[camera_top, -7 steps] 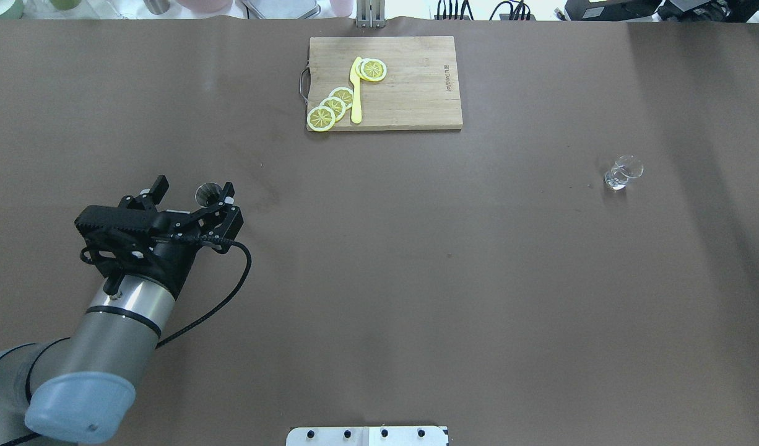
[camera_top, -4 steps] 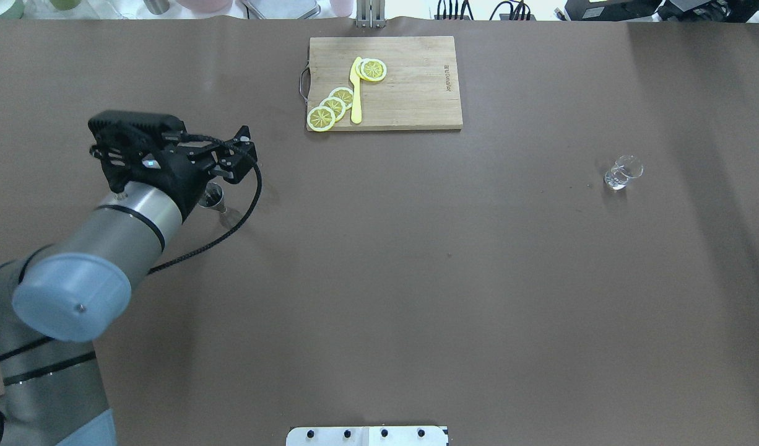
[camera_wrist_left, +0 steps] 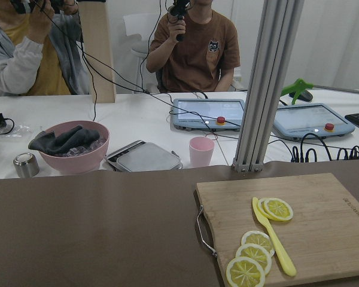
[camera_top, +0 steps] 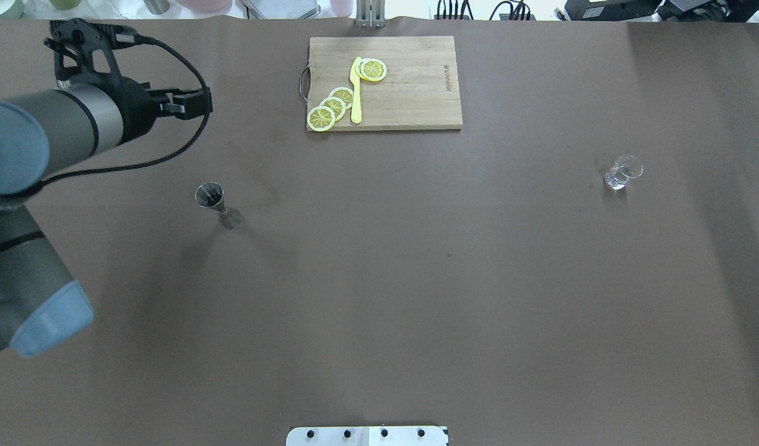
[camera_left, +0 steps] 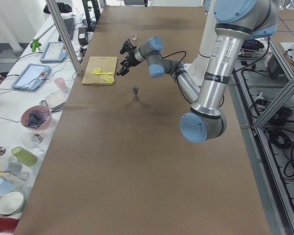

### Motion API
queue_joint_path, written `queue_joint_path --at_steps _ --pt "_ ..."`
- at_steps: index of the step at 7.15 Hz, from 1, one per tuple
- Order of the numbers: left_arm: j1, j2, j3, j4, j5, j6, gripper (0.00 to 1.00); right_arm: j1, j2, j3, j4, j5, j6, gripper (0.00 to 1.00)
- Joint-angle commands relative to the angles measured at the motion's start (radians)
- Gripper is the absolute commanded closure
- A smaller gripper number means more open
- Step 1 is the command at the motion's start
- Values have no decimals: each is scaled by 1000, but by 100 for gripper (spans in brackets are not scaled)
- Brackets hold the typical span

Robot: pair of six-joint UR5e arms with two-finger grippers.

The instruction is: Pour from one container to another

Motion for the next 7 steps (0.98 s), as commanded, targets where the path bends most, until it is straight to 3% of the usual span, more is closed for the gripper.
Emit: queue_joint_path --at_steps 1,2,3,5,6,7 --pt "-191 4 119 0 -370 104 2 0 -6 9 0 0 -1 0" --pt "-267 2 201 3 -545 240 2 0 -5 9 1 1 1 0" --pt "-307 7 258 3 -636 378 2 0 -3 9 1 3 1 0" --pt "-310 89 257 51 -675 484 2 0 1 7 5 7 1 0" --pt "-350 122 257 98 -788 502 2 0 1 7 5 7 1 0" --pt "-411 174 263 143 -833 615 2 0 1 7 6 7 1 0"
